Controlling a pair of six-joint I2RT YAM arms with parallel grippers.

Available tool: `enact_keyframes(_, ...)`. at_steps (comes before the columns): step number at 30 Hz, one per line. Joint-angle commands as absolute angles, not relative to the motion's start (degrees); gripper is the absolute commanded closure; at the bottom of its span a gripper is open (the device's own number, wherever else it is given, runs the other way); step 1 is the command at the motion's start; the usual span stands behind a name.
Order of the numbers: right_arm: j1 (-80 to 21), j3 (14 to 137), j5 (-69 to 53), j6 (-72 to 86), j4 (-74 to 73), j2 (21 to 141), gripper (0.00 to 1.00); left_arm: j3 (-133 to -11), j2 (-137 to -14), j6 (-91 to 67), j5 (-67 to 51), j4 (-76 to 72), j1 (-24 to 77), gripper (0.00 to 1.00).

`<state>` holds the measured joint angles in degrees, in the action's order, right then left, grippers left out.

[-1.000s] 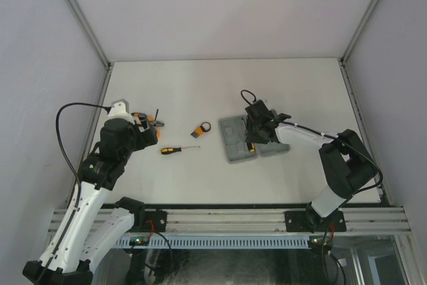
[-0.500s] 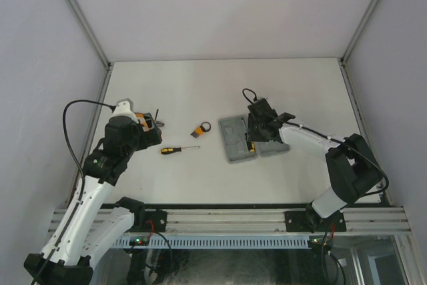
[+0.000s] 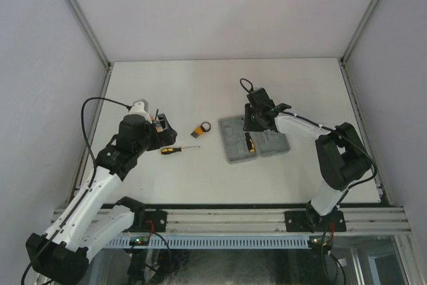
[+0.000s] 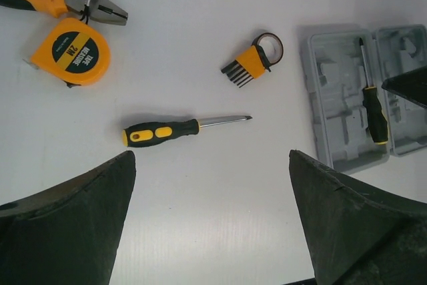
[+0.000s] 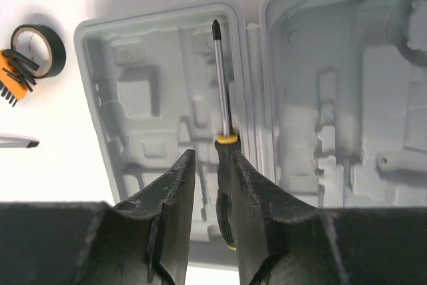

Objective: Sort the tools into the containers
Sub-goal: Place the screwdriver in the storage box.

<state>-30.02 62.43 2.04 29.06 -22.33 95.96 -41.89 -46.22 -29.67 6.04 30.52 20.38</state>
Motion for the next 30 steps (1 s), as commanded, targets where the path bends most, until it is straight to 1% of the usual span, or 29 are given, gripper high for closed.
enact_keyframes(1,-29.9,66.2,2.4,27.0,-21.5,98.8,0.74,-40.8,-47.2,-32.4,5.1,24.5,21.2,0.00)
enact_keyframes(5,-29.8,66.5,3.5,26.9,-22.0,100.3,0.75,-40.5,-49.7,-33.1,4.7,21.8,22.1,0.00)
enact_keyframes(9,-30.3,66.5,2.9,26.5,-22.5,101.3,0.75,-40.8,-53.9,-34.4,4.7,18.6,25.7,0.00)
enact_keyframes(12,-30.9,66.5,3.1,26.3,-23.1,102.0,0.75,-41.1,-57.7,-36.1,6.1,16.1,30.0,0.04)
enact_keyframes(16,-31.4,66.5,4.4,26.1,-24.4,102.3,0.75,-42.0,-64.3,-38.0,6.4,12.3,33.3,0.09)
enact_keyframes(23,-32.2,66.5,6.2,25.9,-26.2,101.7,0.77,-48.4,-77.6,-38.2,6.1,9.1,36.1,0.14)
enact_keyframes(30,-32.3,66.5,5.0,27.1,-26.0,101.6,0.78,-52.0,-84.7,-40.3,4.1,3.7,38.8,0.22)
